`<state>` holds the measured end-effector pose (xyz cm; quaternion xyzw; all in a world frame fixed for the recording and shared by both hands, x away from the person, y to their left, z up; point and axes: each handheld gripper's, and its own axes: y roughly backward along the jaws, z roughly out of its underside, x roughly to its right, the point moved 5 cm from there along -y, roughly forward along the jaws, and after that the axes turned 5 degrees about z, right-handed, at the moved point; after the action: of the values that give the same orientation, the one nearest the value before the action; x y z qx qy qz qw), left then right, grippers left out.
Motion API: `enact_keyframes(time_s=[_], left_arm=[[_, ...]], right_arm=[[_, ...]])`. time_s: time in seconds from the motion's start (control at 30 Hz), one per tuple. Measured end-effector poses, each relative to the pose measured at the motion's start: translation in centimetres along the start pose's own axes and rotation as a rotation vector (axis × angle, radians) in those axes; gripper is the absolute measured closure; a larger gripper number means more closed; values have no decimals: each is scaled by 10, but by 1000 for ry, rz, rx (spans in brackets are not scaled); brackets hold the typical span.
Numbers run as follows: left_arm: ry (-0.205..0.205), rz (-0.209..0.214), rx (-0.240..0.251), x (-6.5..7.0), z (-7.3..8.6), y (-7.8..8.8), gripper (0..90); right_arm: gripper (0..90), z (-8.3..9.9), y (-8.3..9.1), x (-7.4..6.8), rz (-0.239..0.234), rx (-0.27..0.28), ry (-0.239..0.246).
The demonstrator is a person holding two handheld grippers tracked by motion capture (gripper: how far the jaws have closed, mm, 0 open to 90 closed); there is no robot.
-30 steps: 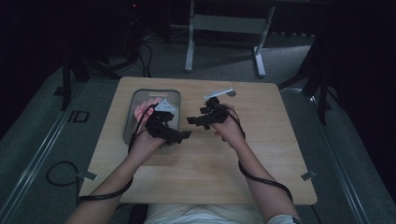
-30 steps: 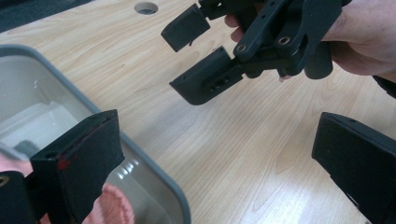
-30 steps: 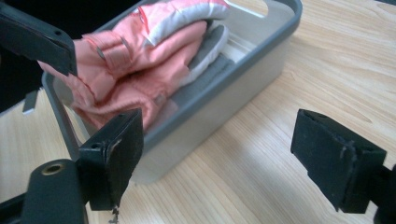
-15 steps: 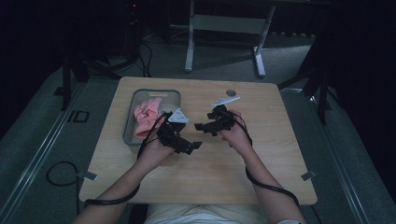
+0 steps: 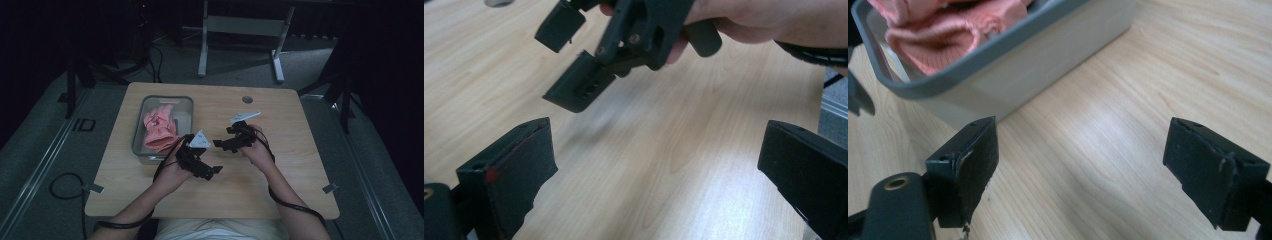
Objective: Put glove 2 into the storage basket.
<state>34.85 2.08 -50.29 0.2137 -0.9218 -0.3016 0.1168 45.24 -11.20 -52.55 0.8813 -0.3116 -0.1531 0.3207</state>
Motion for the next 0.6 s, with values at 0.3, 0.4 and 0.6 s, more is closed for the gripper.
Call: enact_keyframes(time_s=[0.3, 0.4, 0.6], left_arm=[[-34, 5, 5, 10, 13, -16, 15], [-37, 12, -1, 13, 19, -22, 15], [-45, 21, -15, 17, 29, -30, 15]], right_arm=[[141, 19, -1, 3, 11, -17, 13], [141, 26, 0, 4, 19, -20, 13], [142, 37, 3, 5, 21, -22, 11]])
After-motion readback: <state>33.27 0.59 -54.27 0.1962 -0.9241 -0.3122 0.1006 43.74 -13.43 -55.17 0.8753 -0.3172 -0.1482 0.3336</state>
